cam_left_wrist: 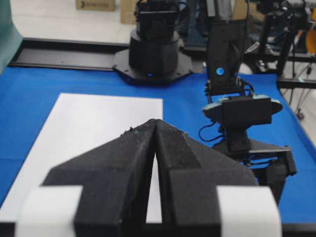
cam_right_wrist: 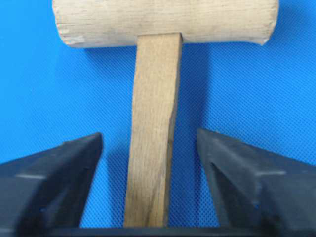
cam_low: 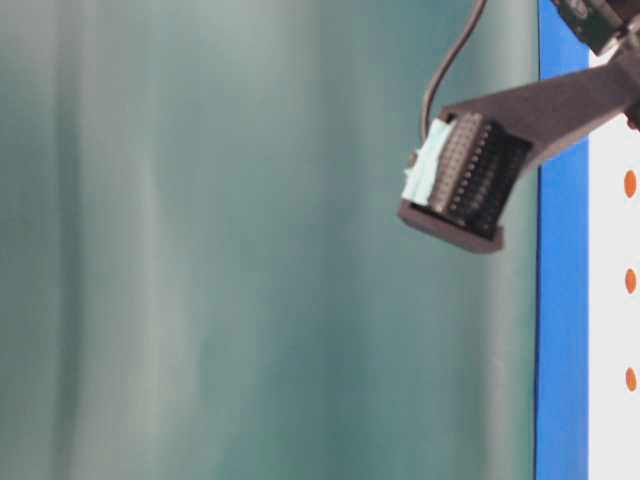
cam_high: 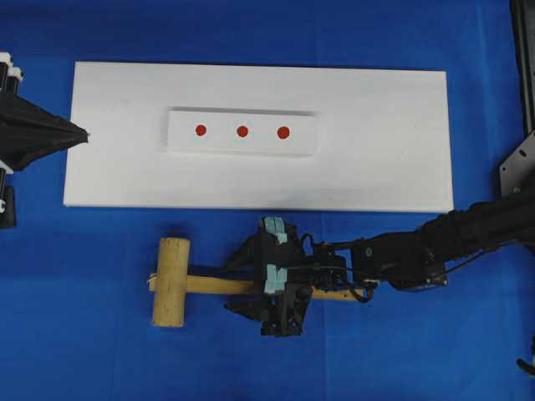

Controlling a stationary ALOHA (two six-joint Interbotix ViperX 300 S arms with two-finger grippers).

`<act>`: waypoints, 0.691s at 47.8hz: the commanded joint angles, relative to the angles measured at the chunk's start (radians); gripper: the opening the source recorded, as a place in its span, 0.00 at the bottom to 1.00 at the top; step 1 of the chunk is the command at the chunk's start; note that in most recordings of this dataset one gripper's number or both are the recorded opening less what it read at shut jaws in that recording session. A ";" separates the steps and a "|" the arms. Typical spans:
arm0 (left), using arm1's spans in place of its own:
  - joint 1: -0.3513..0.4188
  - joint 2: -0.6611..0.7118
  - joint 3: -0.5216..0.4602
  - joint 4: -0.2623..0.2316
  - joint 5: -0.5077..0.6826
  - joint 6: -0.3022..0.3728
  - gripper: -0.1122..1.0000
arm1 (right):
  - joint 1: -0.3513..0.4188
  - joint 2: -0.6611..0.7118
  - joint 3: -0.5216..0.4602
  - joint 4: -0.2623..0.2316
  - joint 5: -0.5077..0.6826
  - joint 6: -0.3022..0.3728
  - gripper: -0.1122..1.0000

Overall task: Hit the mark with a hammer.
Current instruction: 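Close the right gripper on the mallet handle near its end, then lift the mallet with the right gripper over the red-dot strip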

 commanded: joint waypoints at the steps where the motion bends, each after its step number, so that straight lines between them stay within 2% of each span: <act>1: 0.000 0.006 -0.009 -0.003 -0.003 0.000 0.10 | 0.003 -0.017 -0.011 0.003 0.012 -0.012 0.56; 5: 0.000 0.005 -0.009 -0.002 -0.003 0.000 0.10 | 0.003 -0.017 -0.017 0.000 0.034 -0.035 0.34; 9: 0.000 0.003 -0.009 -0.002 -0.003 0.000 0.10 | 0.003 -0.018 -0.023 0.000 0.051 -0.060 0.20; 15: 0.000 0.000 -0.009 -0.002 -0.003 0.000 0.10 | 0.000 -0.044 -0.028 0.000 0.066 -0.087 0.19; 33: -0.011 0.011 -0.008 -0.002 0.011 0.000 0.10 | -0.074 -0.308 0.052 -0.008 0.196 -0.104 0.19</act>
